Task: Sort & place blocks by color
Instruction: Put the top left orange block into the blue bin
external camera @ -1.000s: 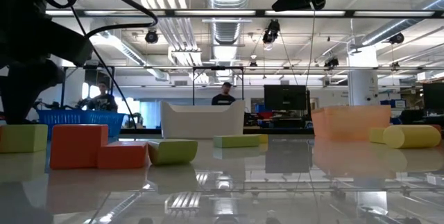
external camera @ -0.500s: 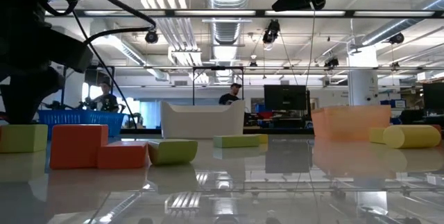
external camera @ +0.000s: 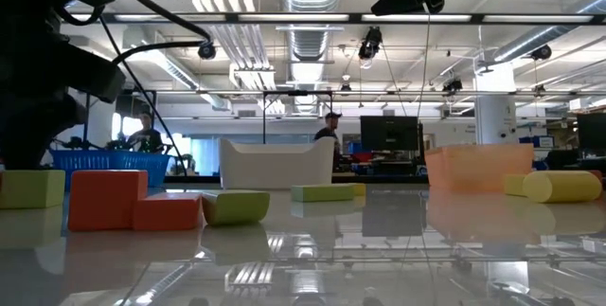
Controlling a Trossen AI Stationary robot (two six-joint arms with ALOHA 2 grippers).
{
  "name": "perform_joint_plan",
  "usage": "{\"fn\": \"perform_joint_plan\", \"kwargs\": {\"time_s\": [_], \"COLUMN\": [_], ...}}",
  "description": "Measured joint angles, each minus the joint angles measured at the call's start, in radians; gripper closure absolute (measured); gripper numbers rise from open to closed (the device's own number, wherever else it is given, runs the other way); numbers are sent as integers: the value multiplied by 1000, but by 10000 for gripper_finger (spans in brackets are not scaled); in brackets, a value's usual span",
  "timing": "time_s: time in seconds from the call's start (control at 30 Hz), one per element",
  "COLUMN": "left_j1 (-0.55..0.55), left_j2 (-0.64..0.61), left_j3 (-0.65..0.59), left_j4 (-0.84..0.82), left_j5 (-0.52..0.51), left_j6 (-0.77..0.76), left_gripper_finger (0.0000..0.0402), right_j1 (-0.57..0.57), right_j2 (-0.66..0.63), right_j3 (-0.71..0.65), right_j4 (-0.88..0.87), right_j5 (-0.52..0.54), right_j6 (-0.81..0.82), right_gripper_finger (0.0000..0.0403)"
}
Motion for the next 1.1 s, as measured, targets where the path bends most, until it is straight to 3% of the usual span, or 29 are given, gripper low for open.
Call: {"fn": "perform_joint_plan", "kwargs": {"time_s": [0.13, 0.27, 0.6, 0.83, 1.1], "left_j1": [0, 1, 45, 126, 287], "left_j2": [0, 0, 0, -1, 5], "left_j3": [33, 112, 421, 589, 663], "left_j4": [-27, -164, -401, -418, -465], "left_j5": [8, 9, -19, -79, -100], "left_j6": [0, 0, 30, 178, 450], "left_gripper_finger": [130, 130, 123, 120, 119], "right_j1": [0, 0, 0, 0, 0], "right_j2": [0, 0, 0, 0, -2], "right_j3": [0, 0, 0, 0, -1], "right_j4": [0, 0, 0, -16, -70], "right_j5": [0, 0, 0, 0, 0], "right_j6": [0, 0, 3, 13, 27], "right_gripper_finger": [330, 330, 330, 330, 330]}}
